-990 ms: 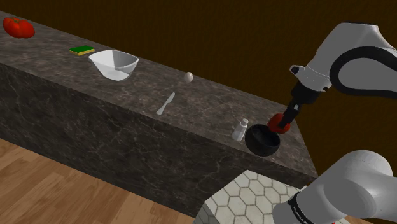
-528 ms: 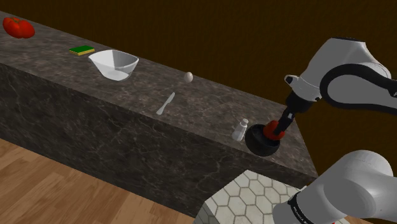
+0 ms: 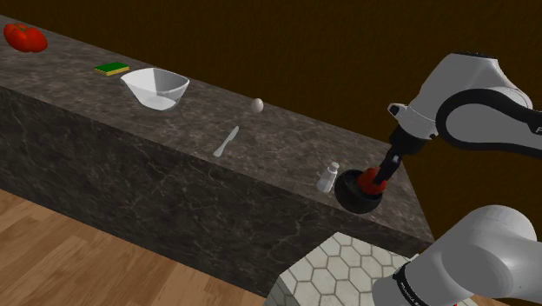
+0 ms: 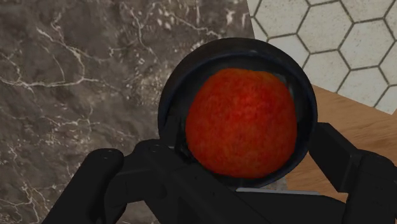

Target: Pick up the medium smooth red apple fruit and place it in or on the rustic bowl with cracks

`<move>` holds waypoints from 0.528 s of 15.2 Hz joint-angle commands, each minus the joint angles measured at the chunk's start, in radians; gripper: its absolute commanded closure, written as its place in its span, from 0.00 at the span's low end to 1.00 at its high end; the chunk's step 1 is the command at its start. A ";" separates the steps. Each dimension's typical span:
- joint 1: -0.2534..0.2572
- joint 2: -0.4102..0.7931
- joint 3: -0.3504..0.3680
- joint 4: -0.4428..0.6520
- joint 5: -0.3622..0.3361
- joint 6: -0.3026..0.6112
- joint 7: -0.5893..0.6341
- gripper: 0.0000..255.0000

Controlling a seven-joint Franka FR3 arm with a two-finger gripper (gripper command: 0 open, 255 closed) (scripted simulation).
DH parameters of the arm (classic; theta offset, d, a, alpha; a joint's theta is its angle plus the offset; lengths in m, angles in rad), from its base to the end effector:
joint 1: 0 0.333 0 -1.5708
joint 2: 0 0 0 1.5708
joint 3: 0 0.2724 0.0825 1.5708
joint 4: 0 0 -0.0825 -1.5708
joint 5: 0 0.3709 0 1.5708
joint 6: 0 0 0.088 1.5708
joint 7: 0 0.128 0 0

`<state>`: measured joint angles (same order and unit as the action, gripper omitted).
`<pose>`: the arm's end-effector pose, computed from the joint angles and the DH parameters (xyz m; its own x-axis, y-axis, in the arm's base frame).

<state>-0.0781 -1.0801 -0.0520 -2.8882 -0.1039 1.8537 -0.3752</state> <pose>0.2696 -0.0413 0.4031 0.9554 0.2945 0.0215 0.2925 -0.9539 0.0677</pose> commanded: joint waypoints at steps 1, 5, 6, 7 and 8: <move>0.000 0.000 0.000 0.000 0.000 0.000 0.000 0.00; 0.000 0.000 0.000 0.000 0.000 0.000 0.000 0.00; 0.002 -0.003 0.004 0.032 0.004 -0.036 0.000 0.00; 0.005 -0.005 0.007 0.065 0.008 -0.070 0.000 0.00; 0.006 -0.004 0.010 0.099 0.011 -0.103 -0.001 0.00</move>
<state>-0.0764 -1.0731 -0.0495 -2.8112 -0.0997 1.7848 -0.3803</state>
